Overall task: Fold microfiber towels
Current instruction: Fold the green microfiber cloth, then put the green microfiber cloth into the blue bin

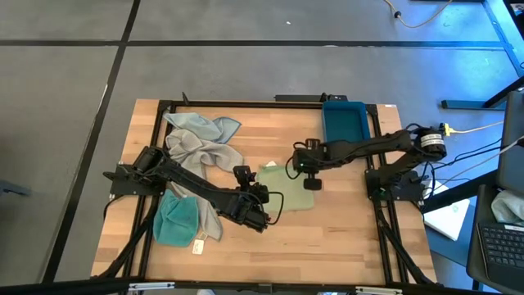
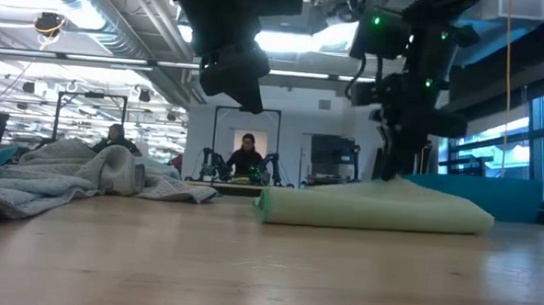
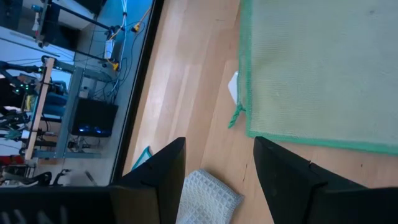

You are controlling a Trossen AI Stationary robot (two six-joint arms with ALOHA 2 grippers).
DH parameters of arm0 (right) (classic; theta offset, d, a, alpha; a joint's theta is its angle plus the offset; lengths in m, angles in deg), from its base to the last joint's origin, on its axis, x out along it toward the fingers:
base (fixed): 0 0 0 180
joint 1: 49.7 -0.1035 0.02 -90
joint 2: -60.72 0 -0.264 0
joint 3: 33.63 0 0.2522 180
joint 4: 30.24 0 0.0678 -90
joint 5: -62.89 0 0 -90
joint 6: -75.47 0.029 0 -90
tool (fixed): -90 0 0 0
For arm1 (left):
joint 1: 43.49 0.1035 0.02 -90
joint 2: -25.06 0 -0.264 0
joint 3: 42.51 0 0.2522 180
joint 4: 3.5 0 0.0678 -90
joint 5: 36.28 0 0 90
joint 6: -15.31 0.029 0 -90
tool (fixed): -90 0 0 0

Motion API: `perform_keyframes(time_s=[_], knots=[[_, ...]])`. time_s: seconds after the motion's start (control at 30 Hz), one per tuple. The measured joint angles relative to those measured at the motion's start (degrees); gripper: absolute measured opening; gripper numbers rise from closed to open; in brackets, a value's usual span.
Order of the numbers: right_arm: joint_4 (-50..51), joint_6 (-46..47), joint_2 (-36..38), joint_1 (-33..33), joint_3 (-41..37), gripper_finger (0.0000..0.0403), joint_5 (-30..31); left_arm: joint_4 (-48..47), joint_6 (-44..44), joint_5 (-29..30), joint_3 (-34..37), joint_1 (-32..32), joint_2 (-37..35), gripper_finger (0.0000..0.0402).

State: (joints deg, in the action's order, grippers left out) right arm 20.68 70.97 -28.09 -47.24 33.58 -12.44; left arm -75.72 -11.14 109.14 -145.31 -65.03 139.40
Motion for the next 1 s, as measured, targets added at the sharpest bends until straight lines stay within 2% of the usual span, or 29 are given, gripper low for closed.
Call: perform_keyframes(time_s=[0.3,0.5,0.63,0.83,0.9,1.0], knots=[[-0.97,3.01,-0.16,0.09,-2.17,0.0015,-0.50,0.02,-0.11,0.00,0.00,-0.02,0.00,0.0181],[-8.64,2.94,-1.52,0.19,-7.04,0.0031,0.69,0.32,-0.22,-0.02,0.00,-0.01,0.00,0.0181],[-10.04,3.01,-1.34,0.22,-7.44,0.0063,3.54,0.46,-0.22,-0.02,0.00,-0.02,0.00,0.0181],[-6.80,1.74,0.31,0.22,-3.00,0.0134,8.34,0.44,-0.20,-0.01,0.00,0.02,0.00,0.0181],[-5.26,1.68,1.84,-0.11,-1.00,0.0156,6.71,0.16,-0.20,-0.01,0.00,0.02,0.00,0.0181],[-5.26,3.19,4.75,-2.18,0.79,0.0182,0.49,-1.39,-0.27,0.02,0.00,-0.24,0.00,0.0181]])
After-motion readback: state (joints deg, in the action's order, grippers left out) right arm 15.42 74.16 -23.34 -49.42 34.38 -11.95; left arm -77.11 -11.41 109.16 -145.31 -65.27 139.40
